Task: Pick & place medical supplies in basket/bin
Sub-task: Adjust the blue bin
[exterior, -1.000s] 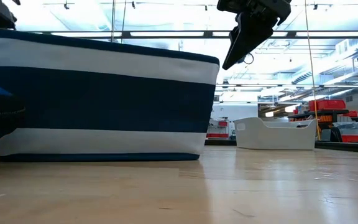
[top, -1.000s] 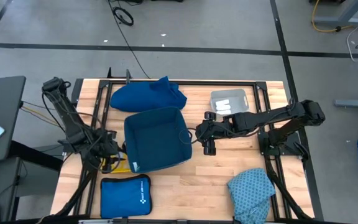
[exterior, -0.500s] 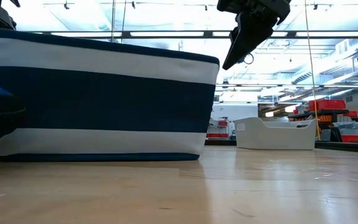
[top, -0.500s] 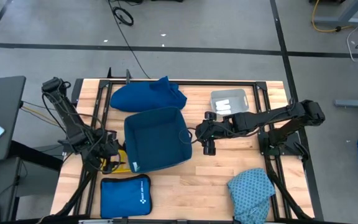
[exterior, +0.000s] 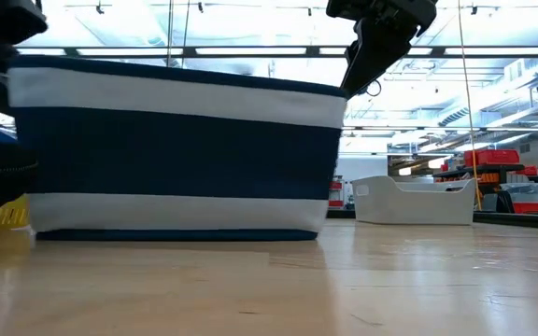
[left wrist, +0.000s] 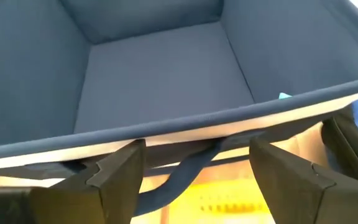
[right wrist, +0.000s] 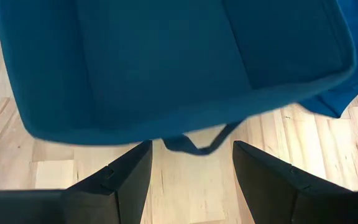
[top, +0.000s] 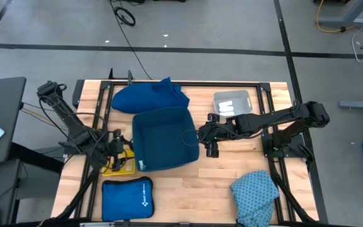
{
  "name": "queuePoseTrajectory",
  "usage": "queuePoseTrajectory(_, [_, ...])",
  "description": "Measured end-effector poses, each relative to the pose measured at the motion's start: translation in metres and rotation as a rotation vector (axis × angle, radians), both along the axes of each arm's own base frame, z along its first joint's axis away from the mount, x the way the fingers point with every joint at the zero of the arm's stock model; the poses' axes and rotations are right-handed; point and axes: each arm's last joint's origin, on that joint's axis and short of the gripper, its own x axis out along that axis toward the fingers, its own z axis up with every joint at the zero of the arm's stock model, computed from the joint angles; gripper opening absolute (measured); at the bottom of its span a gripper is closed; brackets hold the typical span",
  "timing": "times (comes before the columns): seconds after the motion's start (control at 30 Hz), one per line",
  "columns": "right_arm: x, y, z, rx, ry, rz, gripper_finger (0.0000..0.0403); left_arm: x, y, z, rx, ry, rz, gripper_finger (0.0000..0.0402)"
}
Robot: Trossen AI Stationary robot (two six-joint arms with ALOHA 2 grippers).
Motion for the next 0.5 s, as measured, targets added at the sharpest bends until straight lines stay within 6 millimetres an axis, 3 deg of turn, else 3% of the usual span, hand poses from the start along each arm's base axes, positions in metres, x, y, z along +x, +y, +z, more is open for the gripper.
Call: queuePoseTrajectory(0.5, [-0.001, 0.000, -0.001, -0.006, 0.017, -0.002, 0.0231, 0.049, 0.024, 0.012, 0.055, -0.061, -0.028, 0.0286])
